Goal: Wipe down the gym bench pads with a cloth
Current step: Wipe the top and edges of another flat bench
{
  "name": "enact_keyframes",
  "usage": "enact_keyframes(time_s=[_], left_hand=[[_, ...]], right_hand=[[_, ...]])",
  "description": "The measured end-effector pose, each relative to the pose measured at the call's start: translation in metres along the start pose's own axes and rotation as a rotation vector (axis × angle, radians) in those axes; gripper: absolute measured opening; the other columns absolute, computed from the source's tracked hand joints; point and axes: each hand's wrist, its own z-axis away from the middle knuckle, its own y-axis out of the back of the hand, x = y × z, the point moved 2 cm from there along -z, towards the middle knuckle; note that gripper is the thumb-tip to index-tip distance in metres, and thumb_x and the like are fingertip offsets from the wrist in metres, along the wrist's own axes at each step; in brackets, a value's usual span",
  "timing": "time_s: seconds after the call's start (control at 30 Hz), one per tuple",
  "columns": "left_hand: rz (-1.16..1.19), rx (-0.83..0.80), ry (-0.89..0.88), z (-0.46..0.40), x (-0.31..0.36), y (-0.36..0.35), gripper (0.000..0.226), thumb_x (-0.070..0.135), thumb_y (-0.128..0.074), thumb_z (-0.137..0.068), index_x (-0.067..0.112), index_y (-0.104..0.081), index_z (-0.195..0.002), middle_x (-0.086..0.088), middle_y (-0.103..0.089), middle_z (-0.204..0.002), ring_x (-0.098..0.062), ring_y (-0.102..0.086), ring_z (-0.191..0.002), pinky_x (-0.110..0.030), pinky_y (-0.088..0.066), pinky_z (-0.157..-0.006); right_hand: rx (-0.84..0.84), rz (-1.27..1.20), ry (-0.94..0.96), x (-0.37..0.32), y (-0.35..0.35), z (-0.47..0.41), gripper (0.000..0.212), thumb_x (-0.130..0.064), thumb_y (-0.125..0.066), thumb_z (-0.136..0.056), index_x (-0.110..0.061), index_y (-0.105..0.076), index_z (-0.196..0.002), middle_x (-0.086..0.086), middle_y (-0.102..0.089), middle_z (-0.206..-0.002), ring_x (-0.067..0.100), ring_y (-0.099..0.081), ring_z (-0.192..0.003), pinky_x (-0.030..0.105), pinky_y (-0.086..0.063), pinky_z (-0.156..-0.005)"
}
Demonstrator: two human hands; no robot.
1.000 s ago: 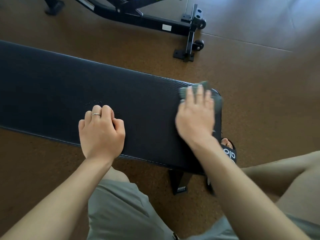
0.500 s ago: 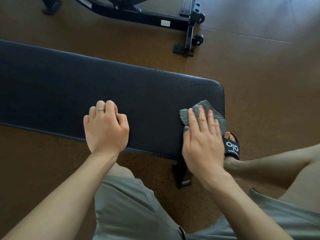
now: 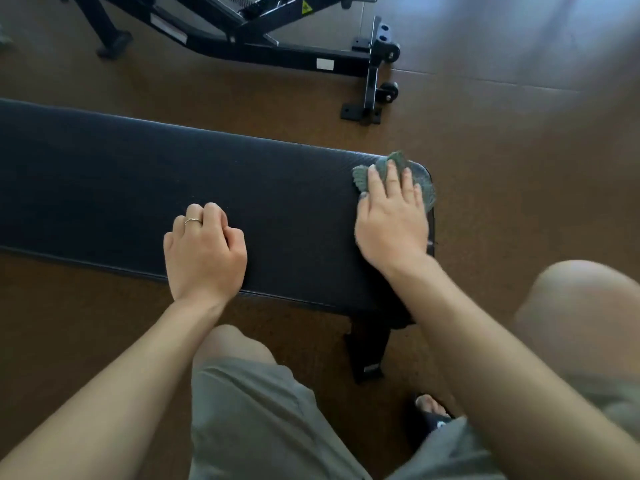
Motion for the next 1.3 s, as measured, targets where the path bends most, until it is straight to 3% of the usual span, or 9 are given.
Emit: enact_keyframes(time_s=[0.13,0.23,0.4,0.5,0.63,0.73,0.87,1.03,1.3], left_hand=[[-0.007,0.0,0.029,-0.001,0.0,-0.001,0.01,0.02,-0.046,-0.094,0.017,-0.045,-0.086,-0.003,-0.049,-0.089,-0.024,-0.045,-0.082,-0.041,-0.036,-0.075],[-0.02,0.003,0.034,0.0,0.003,-0.001,0.01,0.023,-0.043,-0.093,0.016,-0.045,-0.086,-0.002,-0.047,-0.089,-0.023,-0.042,-0.082,-0.042,-0.035,-0.075],[-0.045,0.012,0.069,-0.001,0.005,-0.002,0.014,0.026,-0.038,-0.091,0.017,-0.045,-0.084,-0.002,-0.048,-0.087,-0.024,-0.043,-0.079,-0.041,-0.035,-0.073],[-0.071,0.012,0.11,-0.001,0.008,-0.003,0.016,0.026,-0.036,-0.091,0.015,-0.045,-0.083,-0.003,-0.048,-0.087,-0.025,-0.042,-0.079,-0.041,-0.034,-0.075],[-0.076,0.005,0.148,-0.001,0.01,-0.003,0.015,0.027,-0.037,-0.091,0.017,-0.045,-0.083,-0.002,-0.049,-0.087,-0.026,-0.045,-0.08,-0.044,-0.038,-0.077],[-0.072,0.0,0.158,-0.001,0.011,0.0,0.014,0.027,-0.038,-0.091,0.018,-0.045,-0.083,-0.001,-0.049,-0.086,-0.027,-0.046,-0.079,-0.044,-0.038,-0.078],[-0.083,-0.01,0.181,-0.002,0.013,0.0,0.013,0.027,-0.038,-0.09,0.018,-0.043,-0.082,0.0,-0.046,-0.083,-0.027,-0.045,-0.077,-0.043,-0.037,-0.076],[-0.094,0.004,0.184,-0.001,0.013,-0.001,0.014,0.028,-0.038,-0.089,0.017,-0.042,-0.081,0.0,-0.045,-0.082,-0.026,-0.043,-0.075,-0.043,-0.036,-0.073],[-0.083,0.001,0.136,-0.001,0.008,-0.002,0.012,0.029,-0.038,-0.091,0.02,-0.04,-0.083,0.0,-0.044,-0.083,-0.024,-0.042,-0.076,-0.041,-0.036,-0.071]], right_hand=[[-0.052,0.002,0.388,-0.057,-0.024,0.083,0.056,-0.039,-0.024,-0.109,-0.023,-0.02,-0.162,0.004,-0.011,-0.17,0.027,-0.002,-0.158,0.046,-0.007,-0.128],[-0.125,0.037,0.627,-0.039,-0.019,0.083,0.055,-0.041,-0.024,-0.109,-0.028,-0.019,-0.162,0.001,-0.013,-0.169,0.023,-0.005,-0.157,0.042,-0.007,-0.128],[-0.079,0.087,0.328,0.029,0.009,-0.019,0.054,-0.041,-0.018,-0.109,-0.031,-0.013,-0.163,0.0,-0.006,-0.171,0.02,0.0,-0.158,0.038,-0.002,-0.128],[-0.097,0.058,0.272,0.014,0.005,-0.024,0.057,-0.046,-0.014,-0.108,-0.03,-0.008,-0.163,0.002,0.001,-0.171,0.026,0.006,-0.157,0.042,0.001,-0.128],[-0.106,-0.017,0.623,-0.02,-0.012,0.058,0.056,-0.043,-0.027,-0.107,-0.026,-0.027,-0.16,0.006,-0.017,-0.169,0.03,-0.006,-0.157,0.047,-0.009,-0.127],[-0.231,-0.015,0.861,-0.015,-0.011,0.069,0.055,-0.044,-0.025,-0.108,-0.03,-0.023,-0.161,0.0,-0.012,-0.17,0.024,-0.001,-0.158,0.045,-0.007,-0.128],[-0.146,0.01,0.702,0.005,-0.001,-0.025,0.056,-0.049,-0.024,-0.106,-0.036,-0.024,-0.16,-0.002,-0.015,-0.17,0.022,-0.004,-0.158,0.041,-0.005,-0.128],[-0.199,0.053,0.54,-0.024,-0.004,-0.058,0.056,-0.05,-0.014,-0.107,-0.038,-0.011,-0.162,0.003,0.005,-0.171,0.029,0.012,-0.157,0.044,0.005,-0.127],[-0.279,0.081,0.862,-0.018,-0.011,0.061,0.054,-0.047,-0.019,-0.108,-0.036,-0.017,-0.161,-0.004,-0.004,-0.17,0.022,0.007,-0.157,0.046,-0.005,-0.127]])
